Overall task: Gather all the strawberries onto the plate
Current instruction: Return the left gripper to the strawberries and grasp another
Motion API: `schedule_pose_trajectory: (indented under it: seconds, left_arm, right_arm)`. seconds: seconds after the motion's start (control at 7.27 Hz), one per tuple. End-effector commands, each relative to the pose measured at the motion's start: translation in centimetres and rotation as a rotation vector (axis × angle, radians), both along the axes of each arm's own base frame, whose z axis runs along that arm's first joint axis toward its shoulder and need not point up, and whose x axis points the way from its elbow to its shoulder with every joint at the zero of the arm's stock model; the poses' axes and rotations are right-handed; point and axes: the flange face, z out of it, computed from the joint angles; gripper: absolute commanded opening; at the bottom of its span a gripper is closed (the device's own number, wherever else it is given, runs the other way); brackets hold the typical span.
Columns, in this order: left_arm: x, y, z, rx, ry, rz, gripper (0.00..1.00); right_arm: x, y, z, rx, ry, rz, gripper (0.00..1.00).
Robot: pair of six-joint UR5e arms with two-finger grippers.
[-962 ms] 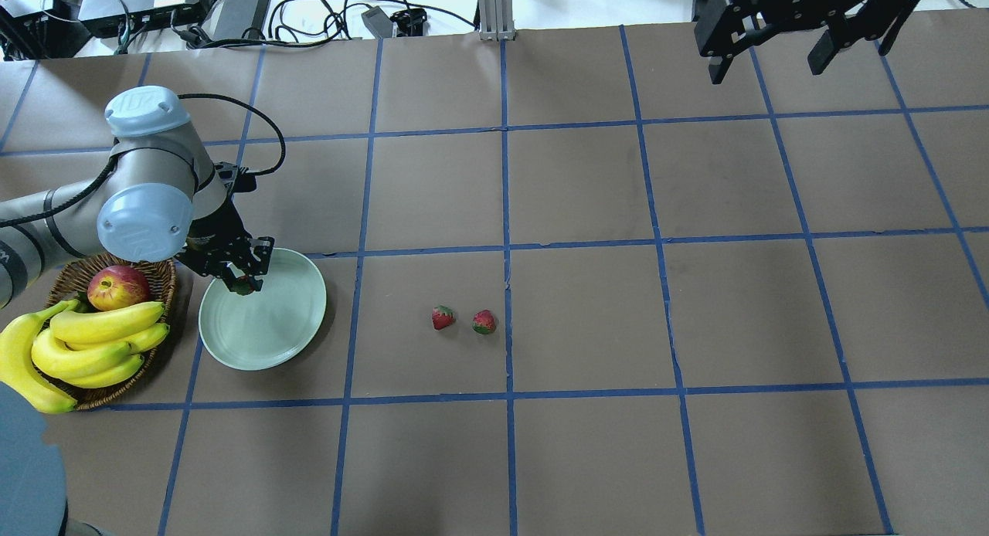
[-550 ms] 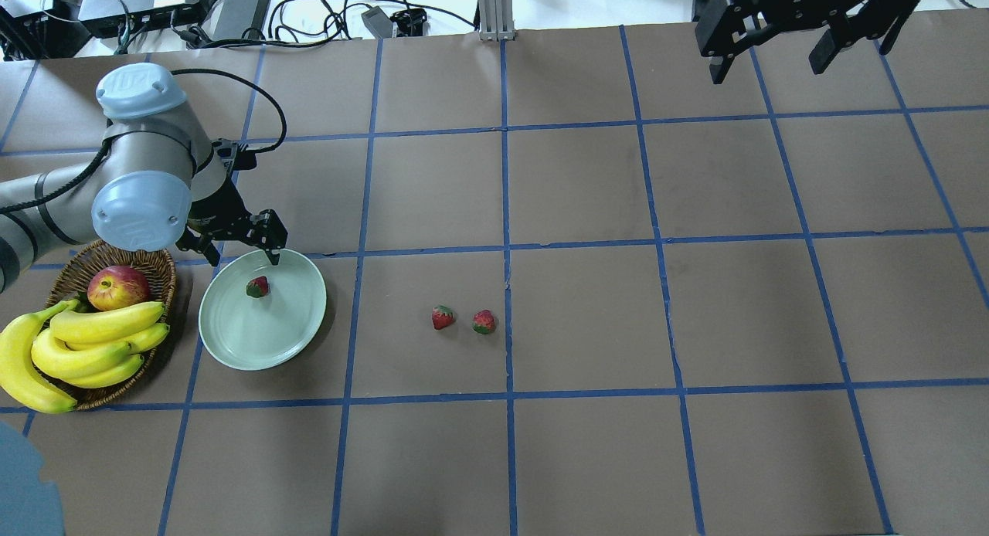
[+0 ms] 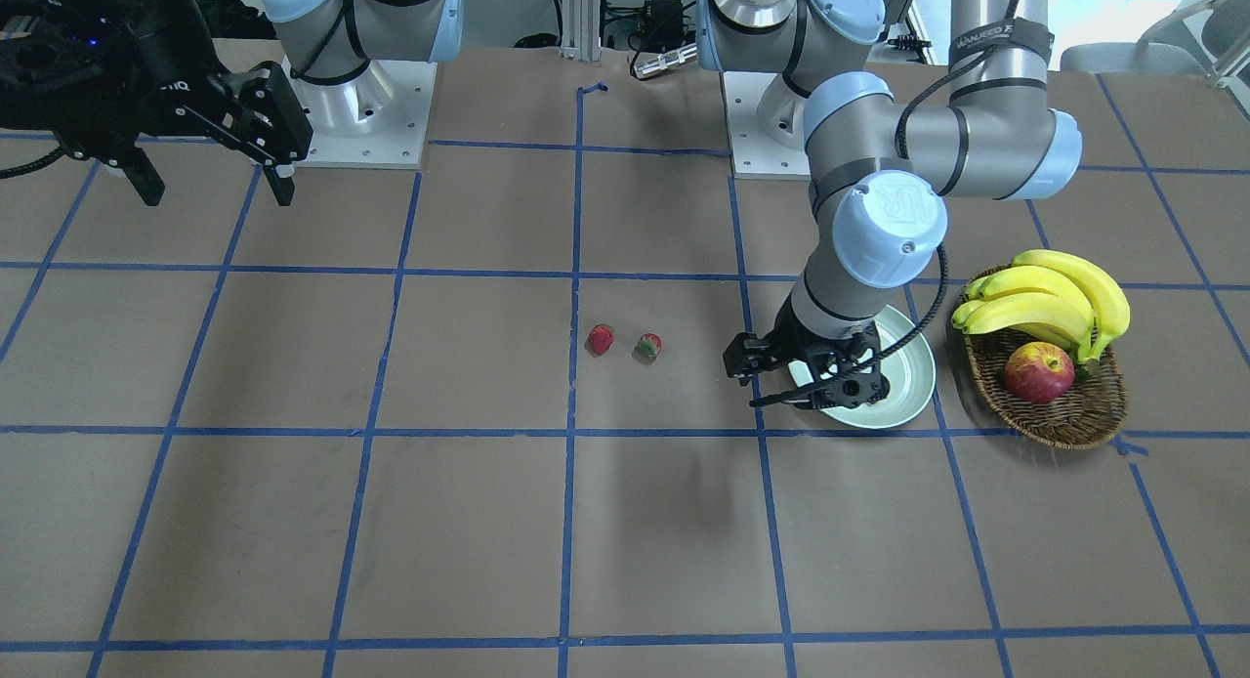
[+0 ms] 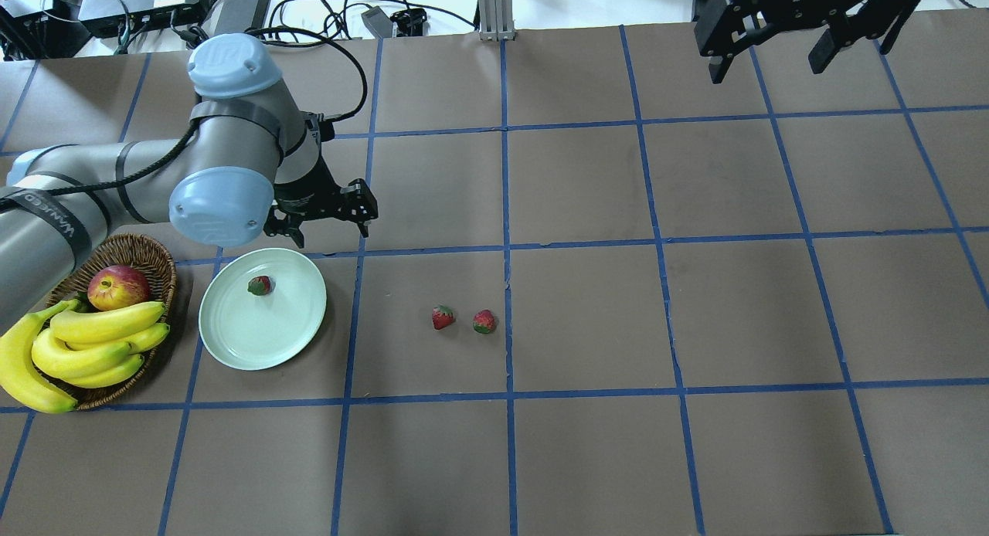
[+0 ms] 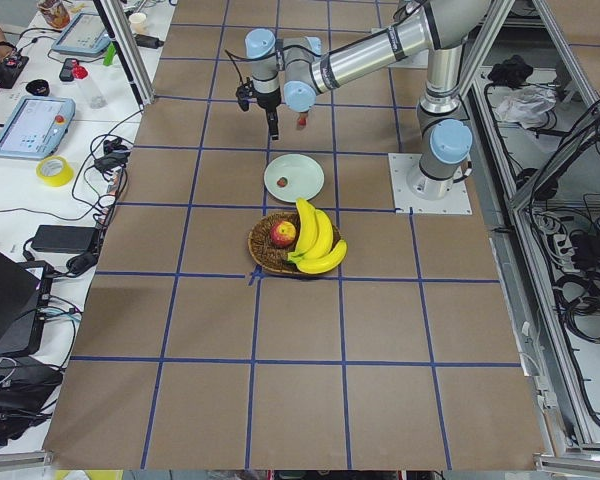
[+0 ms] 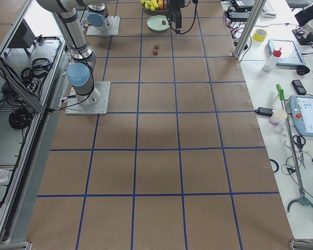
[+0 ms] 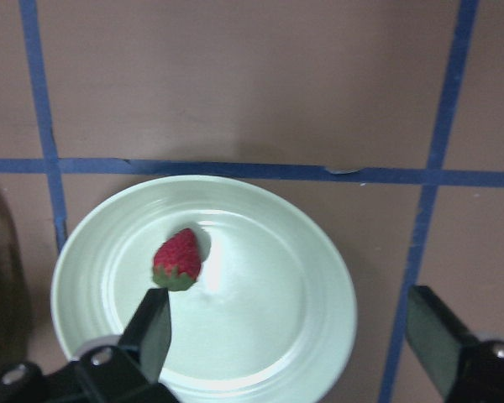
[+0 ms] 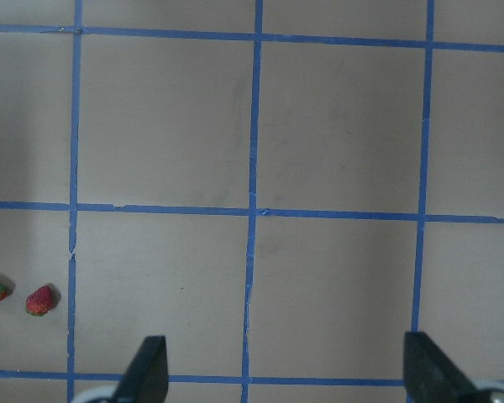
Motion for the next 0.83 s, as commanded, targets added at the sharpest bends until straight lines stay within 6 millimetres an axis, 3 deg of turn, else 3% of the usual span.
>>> schedule_pose_trajectory:
  seconds: [0.0,0.28,0.69]
  left_arm:
    - [-6.3,2.4,-2.1,0.024,0.009,-0.050,1.00]
    - [-7.6,3.8,-5.1,0.053,0.129,-0.039,1.00]
    - [-7.7,5.5,-8.8,0.089,0.133,-0.040,1.00]
  right_arm:
    - [-0.1,-0.2,-0.2,0.002,-0.005,-0.003,1.00]
    - [0.0,-0.1,-0.2,0.003,-0.003,-0.001,1.00]
    - [0.0,-0.1,-0.2,0.003,-0.003,-0.001,1.00]
